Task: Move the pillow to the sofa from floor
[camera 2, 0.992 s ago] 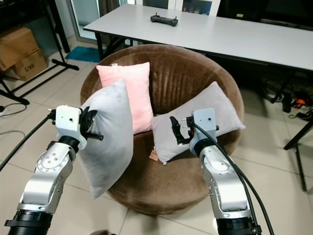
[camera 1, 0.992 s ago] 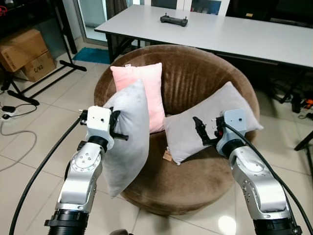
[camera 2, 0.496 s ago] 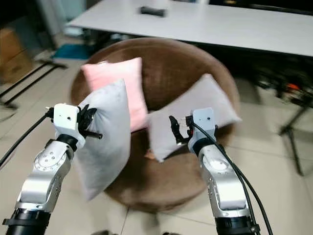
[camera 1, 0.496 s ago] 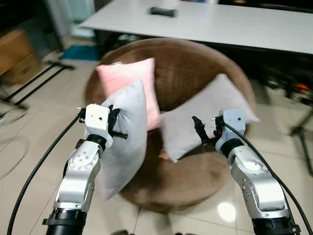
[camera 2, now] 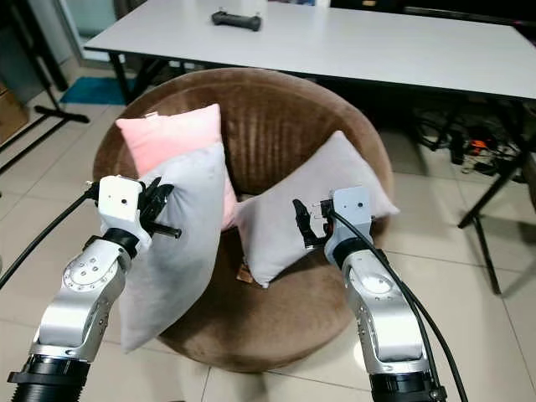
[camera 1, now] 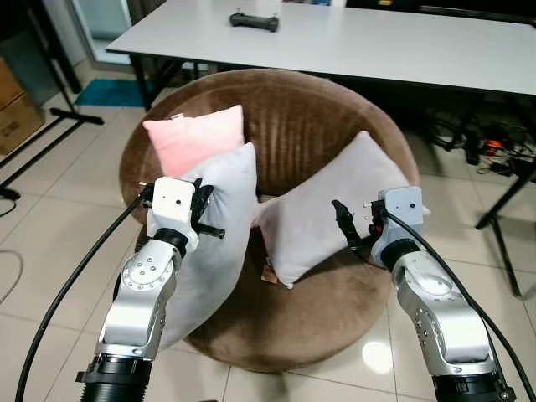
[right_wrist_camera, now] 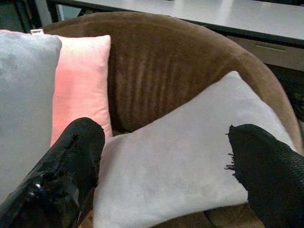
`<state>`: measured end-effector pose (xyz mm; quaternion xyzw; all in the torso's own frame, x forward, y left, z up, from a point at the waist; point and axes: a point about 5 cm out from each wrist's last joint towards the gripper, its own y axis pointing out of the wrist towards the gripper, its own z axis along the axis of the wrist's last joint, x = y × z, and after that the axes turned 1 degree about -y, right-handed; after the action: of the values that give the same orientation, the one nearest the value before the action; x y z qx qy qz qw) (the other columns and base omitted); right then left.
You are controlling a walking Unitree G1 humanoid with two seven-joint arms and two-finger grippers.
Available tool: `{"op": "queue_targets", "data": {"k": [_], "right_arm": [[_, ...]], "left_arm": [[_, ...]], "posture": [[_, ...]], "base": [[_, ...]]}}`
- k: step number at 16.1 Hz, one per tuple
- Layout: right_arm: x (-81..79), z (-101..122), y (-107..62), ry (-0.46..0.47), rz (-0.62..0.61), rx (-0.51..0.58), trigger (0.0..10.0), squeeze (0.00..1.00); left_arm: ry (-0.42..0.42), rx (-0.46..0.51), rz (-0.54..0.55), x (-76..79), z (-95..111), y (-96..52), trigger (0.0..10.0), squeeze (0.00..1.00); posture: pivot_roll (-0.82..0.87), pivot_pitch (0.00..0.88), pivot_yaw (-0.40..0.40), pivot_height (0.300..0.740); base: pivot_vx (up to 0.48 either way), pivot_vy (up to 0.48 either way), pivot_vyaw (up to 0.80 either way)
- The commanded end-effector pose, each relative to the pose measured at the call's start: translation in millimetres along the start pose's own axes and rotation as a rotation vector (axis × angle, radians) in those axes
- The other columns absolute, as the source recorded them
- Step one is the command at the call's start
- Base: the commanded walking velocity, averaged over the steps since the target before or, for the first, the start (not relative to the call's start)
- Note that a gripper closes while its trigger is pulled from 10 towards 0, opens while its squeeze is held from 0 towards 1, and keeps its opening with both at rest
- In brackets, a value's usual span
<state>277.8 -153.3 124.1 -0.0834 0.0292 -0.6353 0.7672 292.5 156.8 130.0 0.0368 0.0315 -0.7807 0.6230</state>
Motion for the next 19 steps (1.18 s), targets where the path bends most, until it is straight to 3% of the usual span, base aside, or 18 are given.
{"op": "queue_targets", "data": {"k": [1, 3, 9, 12, 17, 19], "right_arm": [[0.7, 3, 1.0, 0.0, -0.001, 0.015, 10.0, 0.0], [0.3, -2, 0.0, 0.014, -0.003, -0.02, 10.0, 0.0], [2.1, -1, -1.5, -0.006, -0.015, -0.001, 10.0, 0.0], [6.5, 0, -0.8, -0.013, -0.023, 0.003, 10.0, 0.0], [16.0, 4, -2.0, -0.027, -0.037, 0.014, 10.0, 0.0], [19.4, 8, -4.9, -0.056, 0.018, 0.024, 10.0, 0.0]], "left_arm": [[0.007, 0.055, 0.001, -1.8, 11, -0.1, 10.0, 0.0], [0.005, 0.055, -0.004, -1.7, 11, -0.9, 10.0, 0.0], [-0.011, 0.057, -0.033, 2.3, 10, -1.9, 10.0, 0.0], [0.024, 0.05, -0.122, 11.6, 9, -1.3, 10.0, 0.0], [-0.003, 0.056, -0.284, 23.2, 12, -3.6, 10.0, 0.0], [-0.071, 0.079, -0.451, 34.3, 23, -2.2, 10.0, 0.0]], "posture": [[0.01, 0.0, 0.006, 0.74], [0.01, 0.0, 0.008, 0.74], [0.01, 0.0, 0.007, 0.74], [0.01, 0.0, 0.007, 0.74], [0.01, 0.0, 0.007, 0.74], [0.01, 0.0, 0.006, 0.74]], "base": [[0.289, 0.0, 0.0], [0.307, 0.0, -0.8], [0.254, 0.0, 0.0], [0.0, 0.0, 0.0], [0.0, 0.0, 0.0], [0.0, 0.0, 0.0]]}}
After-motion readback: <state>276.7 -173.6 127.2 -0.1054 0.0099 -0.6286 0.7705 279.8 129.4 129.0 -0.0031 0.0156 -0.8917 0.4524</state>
